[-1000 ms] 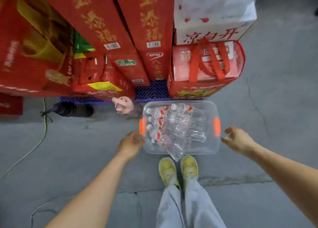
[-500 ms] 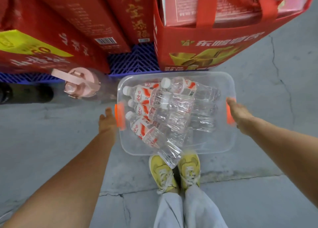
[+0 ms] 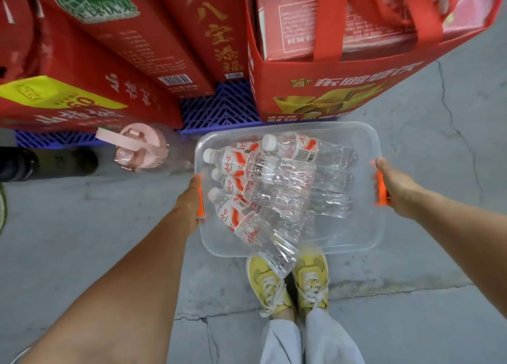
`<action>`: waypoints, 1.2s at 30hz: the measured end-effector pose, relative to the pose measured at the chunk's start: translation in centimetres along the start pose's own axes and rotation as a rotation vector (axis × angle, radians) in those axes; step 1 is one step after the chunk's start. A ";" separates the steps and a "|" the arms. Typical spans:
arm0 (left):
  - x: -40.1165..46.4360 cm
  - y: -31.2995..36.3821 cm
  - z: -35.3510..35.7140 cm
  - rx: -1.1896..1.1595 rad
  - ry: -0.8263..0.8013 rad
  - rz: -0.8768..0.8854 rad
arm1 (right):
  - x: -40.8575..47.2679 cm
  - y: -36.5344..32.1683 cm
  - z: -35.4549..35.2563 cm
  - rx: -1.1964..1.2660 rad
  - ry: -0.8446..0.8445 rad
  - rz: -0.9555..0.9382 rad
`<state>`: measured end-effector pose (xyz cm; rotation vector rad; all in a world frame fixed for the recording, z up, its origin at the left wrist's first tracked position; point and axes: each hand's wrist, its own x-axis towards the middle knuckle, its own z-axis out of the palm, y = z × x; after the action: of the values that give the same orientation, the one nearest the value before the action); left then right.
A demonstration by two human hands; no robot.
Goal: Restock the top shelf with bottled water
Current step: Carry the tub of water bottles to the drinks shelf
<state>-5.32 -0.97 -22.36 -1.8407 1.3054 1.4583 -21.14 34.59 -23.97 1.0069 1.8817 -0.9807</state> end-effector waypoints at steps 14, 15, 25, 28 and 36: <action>-12.6 -1.6 -4.6 0.103 0.037 -0.037 | -11.2 -0.4 -5.6 -0.085 -0.033 0.057; -14.1 -1.6 -5.1 0.106 0.030 -0.028 | -12.6 -0.6 -6.4 -0.083 -0.031 0.052; -30.1 0.1 -9.2 0.034 -0.064 -0.009 | -26.9 -0.8 -16.2 -0.003 -0.005 0.007; -34.5 1.5 -9.9 0.005 -0.089 0.009 | -30.9 -0.2 -19.3 0.056 0.016 -0.014; -44.3 4.1 -8.6 0.158 -0.088 0.181 | -39.2 4.3 -26.2 0.203 0.106 0.003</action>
<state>-4.36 7.70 22.14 -1.5747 1.5297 1.4621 -9.08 47.89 19.82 1.2010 1.8931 -1.1545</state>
